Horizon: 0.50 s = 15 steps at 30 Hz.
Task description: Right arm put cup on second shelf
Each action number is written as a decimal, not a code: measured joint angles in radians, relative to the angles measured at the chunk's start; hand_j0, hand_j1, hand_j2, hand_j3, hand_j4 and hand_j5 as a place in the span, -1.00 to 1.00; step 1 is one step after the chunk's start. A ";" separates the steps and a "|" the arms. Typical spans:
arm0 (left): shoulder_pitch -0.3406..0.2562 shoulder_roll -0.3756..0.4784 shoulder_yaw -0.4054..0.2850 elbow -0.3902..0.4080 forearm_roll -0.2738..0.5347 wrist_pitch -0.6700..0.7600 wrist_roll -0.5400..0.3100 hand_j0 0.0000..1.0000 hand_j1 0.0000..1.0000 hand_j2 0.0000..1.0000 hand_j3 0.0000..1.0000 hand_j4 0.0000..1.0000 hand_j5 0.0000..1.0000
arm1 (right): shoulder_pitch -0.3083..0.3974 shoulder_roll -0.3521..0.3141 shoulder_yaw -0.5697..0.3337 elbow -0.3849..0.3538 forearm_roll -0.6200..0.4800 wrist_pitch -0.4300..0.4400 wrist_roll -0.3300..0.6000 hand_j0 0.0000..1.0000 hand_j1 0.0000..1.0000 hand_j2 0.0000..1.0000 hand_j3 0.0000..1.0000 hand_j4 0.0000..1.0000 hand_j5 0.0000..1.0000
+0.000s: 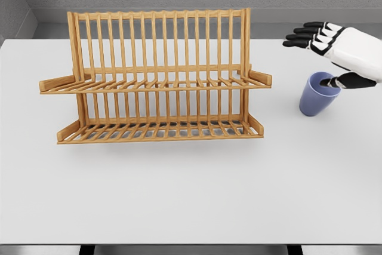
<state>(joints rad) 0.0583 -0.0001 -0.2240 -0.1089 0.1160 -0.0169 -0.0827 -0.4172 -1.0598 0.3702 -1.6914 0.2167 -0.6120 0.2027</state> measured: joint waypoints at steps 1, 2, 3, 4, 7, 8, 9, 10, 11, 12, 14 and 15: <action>0.000 0.000 0.000 0.000 0.000 0.000 0.000 1.00 1.00 1.00 1.00 1.00 1.00 | 0.000 -0.001 0.001 -0.001 0.000 0.000 0.000 1.00 1.00 1.00 1.00 1.00 1.00; 0.000 0.000 0.000 0.000 0.000 0.000 0.000 1.00 1.00 1.00 1.00 1.00 1.00 | 0.000 -0.001 0.000 -0.002 0.000 0.000 0.000 1.00 1.00 1.00 1.00 1.00 1.00; 0.000 0.000 0.000 0.000 0.000 0.000 0.000 1.00 1.00 1.00 1.00 1.00 1.00 | 0.003 -0.002 0.000 -0.001 0.000 0.000 0.000 1.00 1.00 1.00 1.00 1.00 1.00; 0.000 0.000 0.000 0.000 0.000 0.000 0.000 1.00 1.00 1.00 1.00 1.00 1.00 | 0.003 -0.007 -0.001 0.001 -0.001 0.000 -0.001 1.00 1.00 1.00 1.00 1.00 1.00; 0.000 0.000 0.000 0.000 0.000 0.000 0.000 1.00 1.00 1.00 1.00 1.00 1.00 | 0.025 -0.037 -0.004 0.037 -0.006 0.000 -0.005 1.00 1.00 1.00 1.00 1.00 1.00; 0.000 0.000 0.000 0.000 0.000 0.000 0.000 1.00 1.00 1.00 1.00 1.00 1.00 | 0.028 -0.046 -0.004 0.058 -0.008 0.000 -0.005 1.00 1.00 1.00 1.00 1.00 1.00; 0.000 0.000 0.000 0.000 0.000 0.000 0.000 1.00 1.00 1.00 1.00 1.00 1.00 | 0.026 -0.054 -0.005 0.084 -0.008 0.000 0.004 1.00 1.00 1.00 1.00 1.00 1.00; 0.000 0.000 0.000 0.000 0.000 0.000 0.000 1.00 1.00 1.00 1.00 1.00 1.00 | 0.025 -0.059 -0.010 0.114 -0.008 0.000 0.041 1.00 1.00 1.00 1.00 1.00 1.00; 0.000 0.000 0.000 0.000 0.000 0.000 0.000 1.00 1.00 1.00 1.00 1.00 1.00 | 0.023 -0.061 -0.025 0.149 -0.009 0.000 0.106 1.00 1.00 1.00 1.00 1.00 1.00; 0.000 0.000 0.000 0.000 0.000 0.000 0.000 1.00 1.00 1.00 1.00 1.00 1.00 | 0.017 -0.062 -0.040 0.190 -0.010 0.000 0.170 1.00 1.00 1.00 1.00 1.00 1.00; 0.000 0.000 0.000 0.000 0.000 0.000 0.000 1.00 1.00 1.00 1.00 1.00 1.00 | 0.014 -0.053 -0.058 0.281 -0.007 -0.001 0.259 1.00 1.00 1.00 1.00 1.00 1.00; 0.000 0.000 0.000 0.000 0.000 0.000 0.000 1.00 1.00 1.00 1.00 1.00 1.00 | 0.012 -0.046 -0.061 0.317 -0.005 -0.001 0.285 1.00 1.00 1.00 1.00 1.00 1.00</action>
<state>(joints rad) 0.0583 -0.0001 -0.2240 -0.1090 0.1162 -0.0168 -0.0827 -0.4050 -1.1054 0.3089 -1.3741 0.2117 -0.6128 0.4880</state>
